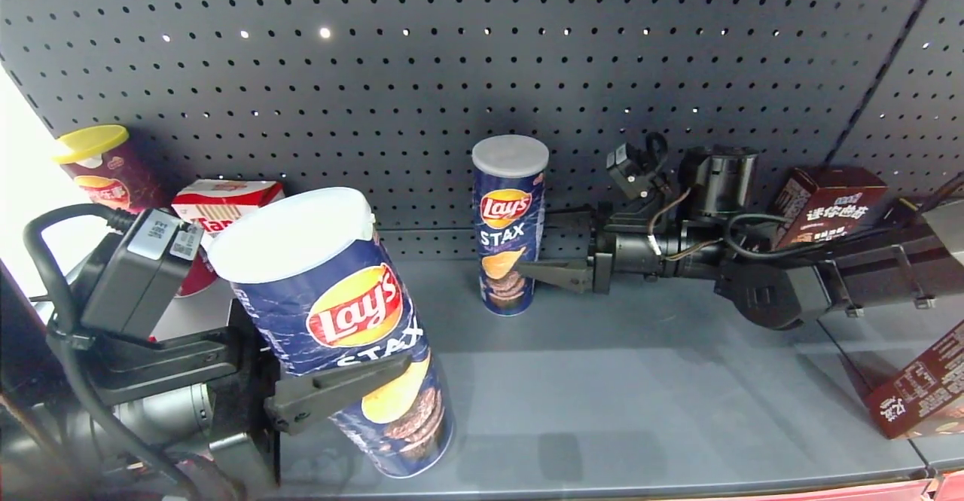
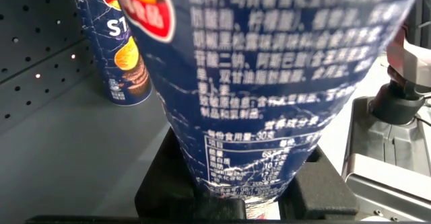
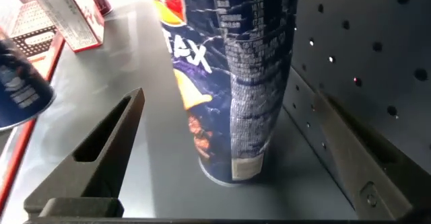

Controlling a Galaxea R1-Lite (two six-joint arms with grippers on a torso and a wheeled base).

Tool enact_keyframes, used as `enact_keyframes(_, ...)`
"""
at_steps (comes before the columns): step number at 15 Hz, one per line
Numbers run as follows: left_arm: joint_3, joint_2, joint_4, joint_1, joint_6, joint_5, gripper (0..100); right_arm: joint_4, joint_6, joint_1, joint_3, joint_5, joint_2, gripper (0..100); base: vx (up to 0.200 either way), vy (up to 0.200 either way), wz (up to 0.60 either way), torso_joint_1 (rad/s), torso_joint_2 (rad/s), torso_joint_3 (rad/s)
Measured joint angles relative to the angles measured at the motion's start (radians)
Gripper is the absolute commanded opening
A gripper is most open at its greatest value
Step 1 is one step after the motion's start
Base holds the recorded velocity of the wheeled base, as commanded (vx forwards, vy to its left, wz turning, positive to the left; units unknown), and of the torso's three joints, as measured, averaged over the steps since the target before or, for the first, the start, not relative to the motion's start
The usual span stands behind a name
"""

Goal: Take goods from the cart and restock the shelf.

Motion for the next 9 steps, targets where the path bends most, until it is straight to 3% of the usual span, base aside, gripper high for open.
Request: enact_keyframes(9,0.001,0.000,0.000,0.000,0.000,0.013,0,-0.008,0.000,0.049,-0.138,-0.004,0.140,100,0.000,0.000,0.00,0.000,0.00,0.000)
